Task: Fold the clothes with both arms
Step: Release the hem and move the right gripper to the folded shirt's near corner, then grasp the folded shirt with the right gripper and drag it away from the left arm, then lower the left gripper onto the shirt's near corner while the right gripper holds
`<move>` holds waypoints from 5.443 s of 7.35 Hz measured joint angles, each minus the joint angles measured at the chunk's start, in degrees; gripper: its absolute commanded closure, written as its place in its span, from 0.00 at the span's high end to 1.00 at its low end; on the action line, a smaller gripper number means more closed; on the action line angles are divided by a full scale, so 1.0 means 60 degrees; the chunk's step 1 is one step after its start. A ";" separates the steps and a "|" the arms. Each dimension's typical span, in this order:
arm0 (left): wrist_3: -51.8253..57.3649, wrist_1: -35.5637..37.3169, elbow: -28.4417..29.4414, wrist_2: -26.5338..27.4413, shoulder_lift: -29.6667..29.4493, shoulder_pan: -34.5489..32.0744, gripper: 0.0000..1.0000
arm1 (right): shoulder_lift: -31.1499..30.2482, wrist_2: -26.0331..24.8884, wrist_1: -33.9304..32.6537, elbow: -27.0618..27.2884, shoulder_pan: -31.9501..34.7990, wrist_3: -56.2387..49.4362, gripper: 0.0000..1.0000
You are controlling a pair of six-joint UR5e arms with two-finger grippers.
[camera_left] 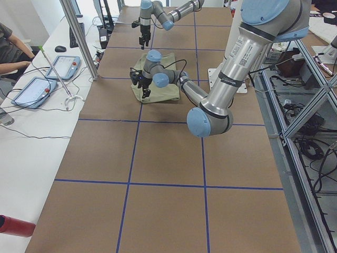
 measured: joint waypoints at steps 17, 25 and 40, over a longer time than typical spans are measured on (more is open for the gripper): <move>-0.0030 0.0074 -0.0788 -0.0013 -0.0020 0.0019 0.99 | -0.3192 -0.1906 0.0500 0.2877 -0.2881 0.0615 0.00; -0.0108 0.0207 -0.1343 0.0016 0.0033 0.0081 1.00 | -0.6631 -0.1523 0.0395 0.6370 -0.4727 0.0937 0.00; -0.3400 0.0451 -0.2390 0.0153 0.0474 0.4734 0.97 | -0.5866 -0.1047 0.0486 0.7612 -0.2666 0.2003 1.00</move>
